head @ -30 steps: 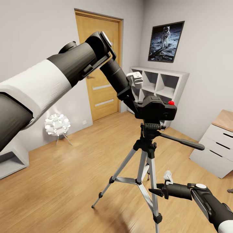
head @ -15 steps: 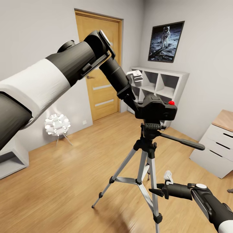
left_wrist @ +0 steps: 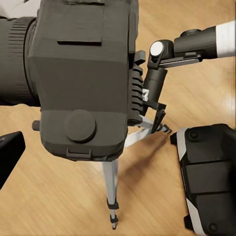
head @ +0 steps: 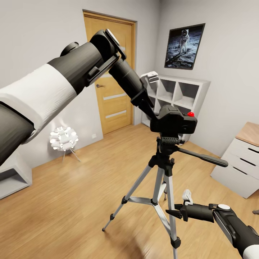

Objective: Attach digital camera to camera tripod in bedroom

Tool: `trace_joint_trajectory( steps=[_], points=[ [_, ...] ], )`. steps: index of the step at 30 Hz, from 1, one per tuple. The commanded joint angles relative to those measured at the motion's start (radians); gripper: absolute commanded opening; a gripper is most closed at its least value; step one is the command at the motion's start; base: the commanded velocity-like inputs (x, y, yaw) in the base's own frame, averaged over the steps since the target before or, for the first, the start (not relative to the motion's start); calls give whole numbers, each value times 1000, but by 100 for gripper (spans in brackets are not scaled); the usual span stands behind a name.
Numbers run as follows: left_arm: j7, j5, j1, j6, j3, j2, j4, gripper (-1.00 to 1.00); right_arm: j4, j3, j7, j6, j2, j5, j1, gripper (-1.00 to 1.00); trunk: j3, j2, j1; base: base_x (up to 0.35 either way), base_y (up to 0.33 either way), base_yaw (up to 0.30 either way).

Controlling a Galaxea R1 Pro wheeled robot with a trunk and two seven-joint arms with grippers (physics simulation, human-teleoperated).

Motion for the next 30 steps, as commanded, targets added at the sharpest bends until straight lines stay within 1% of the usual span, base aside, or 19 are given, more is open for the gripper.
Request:
trace_joint_trajectory(
  steps=[1, 7, 21, 22, 30],
  points=[
    [-3, 11, -2, 11, -5, 1, 1, 100, 2, 6, -4, 10, -2, -10, -1, -100, -2, -2, 1, 0, 0, 0],
    [-3, 20, -2, 11, -5, 4, 3, 100, 2, 6, -4, 10, -1, -11, -1, -100, -2, -2, 1, 0, 0, 0],
    [-3, 23, -1, 10, -5, 6, 7, 100, 1, 5, -4, 10, -3, -11, -1, -100, -2, -2, 1, 0, 0, 0],
    [-3, 23, -1, 10, -5, 7, 7, 100, 1, 5, -4, 10, -3, -12, -1, 100, -2, -2, 1, 0, 0, 0],
    [-3, 23, 0, 10, -5, 10, 7, 100, 0, 5, -4, 8, -3, -12, -1, 100, -2, -2, 1, 0, 0, 0]
  ],
)
